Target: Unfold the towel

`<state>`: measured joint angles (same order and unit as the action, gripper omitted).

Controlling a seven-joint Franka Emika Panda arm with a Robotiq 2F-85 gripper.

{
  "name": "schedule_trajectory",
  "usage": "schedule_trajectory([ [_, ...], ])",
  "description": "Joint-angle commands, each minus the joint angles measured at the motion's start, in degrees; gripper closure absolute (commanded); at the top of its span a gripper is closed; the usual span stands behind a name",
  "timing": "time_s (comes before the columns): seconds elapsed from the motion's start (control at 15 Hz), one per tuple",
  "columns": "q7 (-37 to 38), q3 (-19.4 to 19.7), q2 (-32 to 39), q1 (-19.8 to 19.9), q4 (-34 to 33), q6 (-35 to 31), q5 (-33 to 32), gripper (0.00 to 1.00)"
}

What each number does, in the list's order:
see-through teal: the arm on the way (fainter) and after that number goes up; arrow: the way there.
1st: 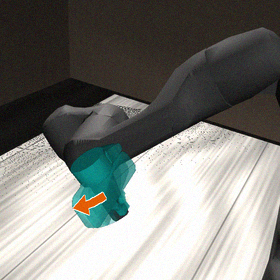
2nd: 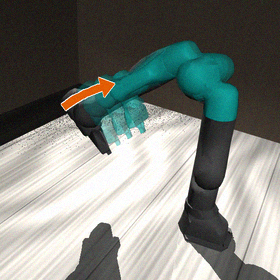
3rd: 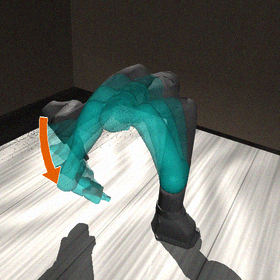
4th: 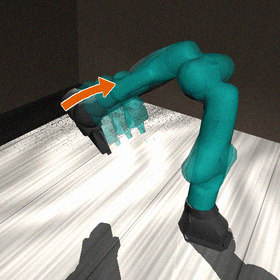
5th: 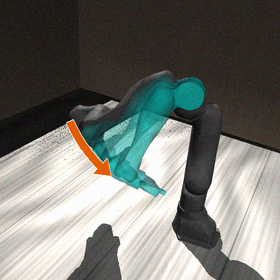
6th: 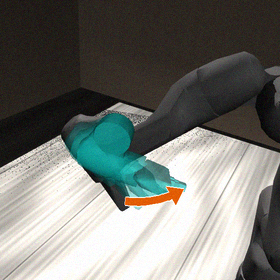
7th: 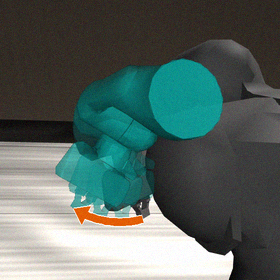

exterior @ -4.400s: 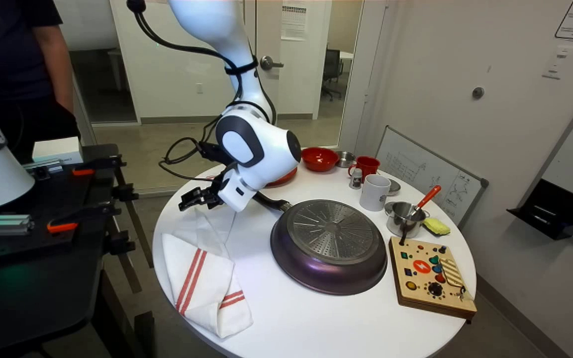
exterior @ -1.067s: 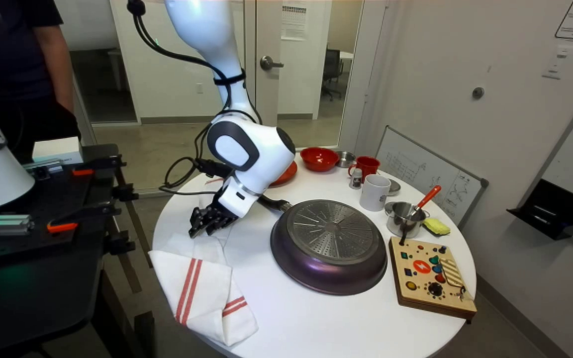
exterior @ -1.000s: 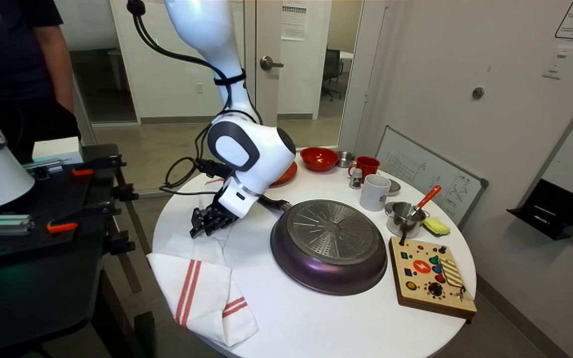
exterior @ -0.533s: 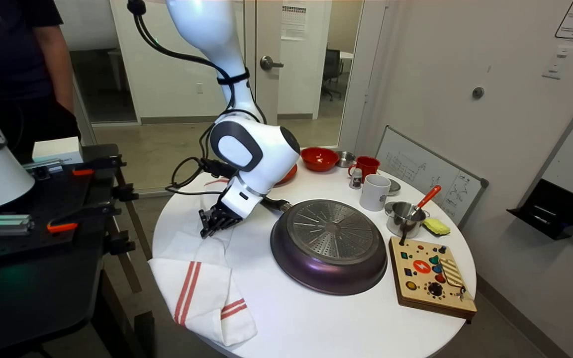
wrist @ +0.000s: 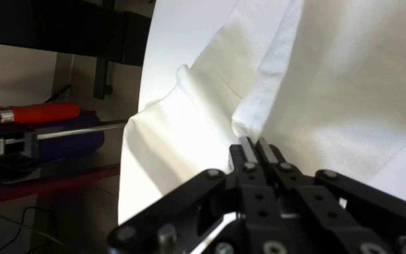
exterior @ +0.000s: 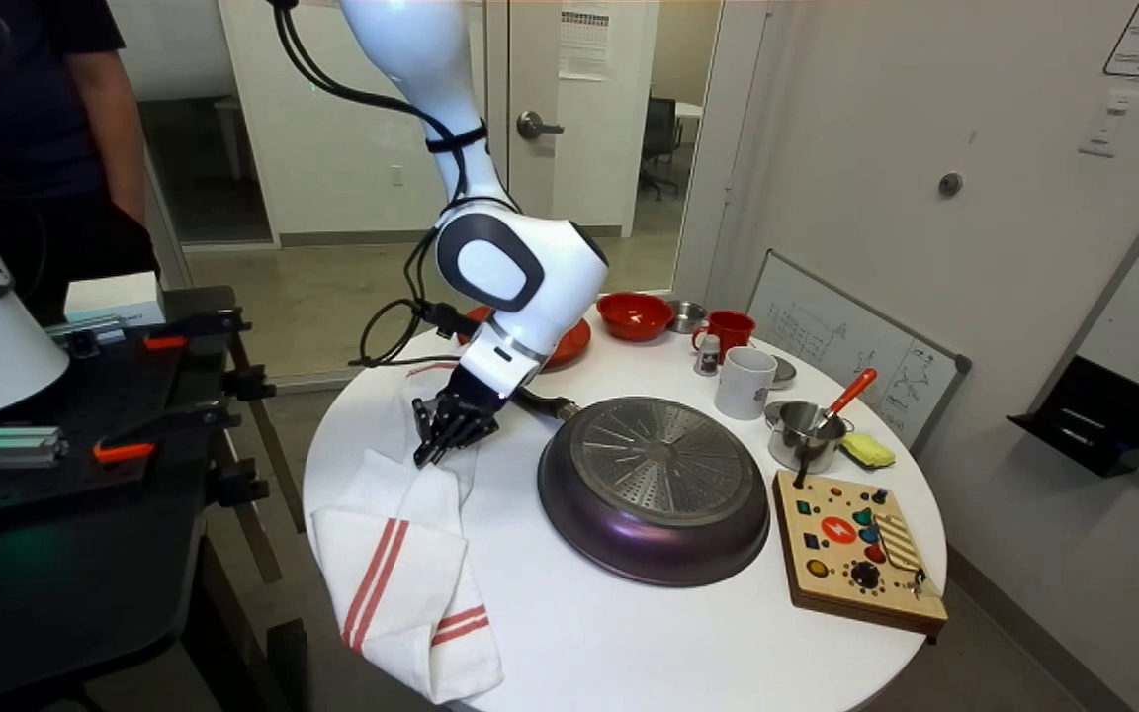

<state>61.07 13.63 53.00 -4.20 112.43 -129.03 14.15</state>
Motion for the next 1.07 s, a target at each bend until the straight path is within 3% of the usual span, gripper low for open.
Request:
schedule_trajectory([
  [0.0, 5.18, 1.70, -1.87, -3.30, -1.22, 5.02, -5.99, 0.96],
  [0.13, 4.88, 0.87, -2.15, -3.19, -1.97, 6.60, -7.90, 0.96],
  [0.2, 4.50, 0.63, -2.27, -3.22, -2.14, 6.96, -8.77, 0.70],
  [0.27, 4.69, 0.57, -2.43, -3.28, -2.12, 7.01, -9.37, 0.93],
  [0.33, 5.17, 0.74, -2.51, -3.42, -2.23, 7.76, -10.09, 0.92],
  [0.53, 8.02, 1.46, -2.71, -4.04, -2.45, 9.31, -11.30, 1.00],
  [0.8, 11.67, 1.46, -3.50, -4.42, -2.61, 12.12, -13.88, 0.98],
  [1.0, 9.48, -0.41, -4.37, -3.28, -2.80, 14.30, -14.38, 0.99],
])
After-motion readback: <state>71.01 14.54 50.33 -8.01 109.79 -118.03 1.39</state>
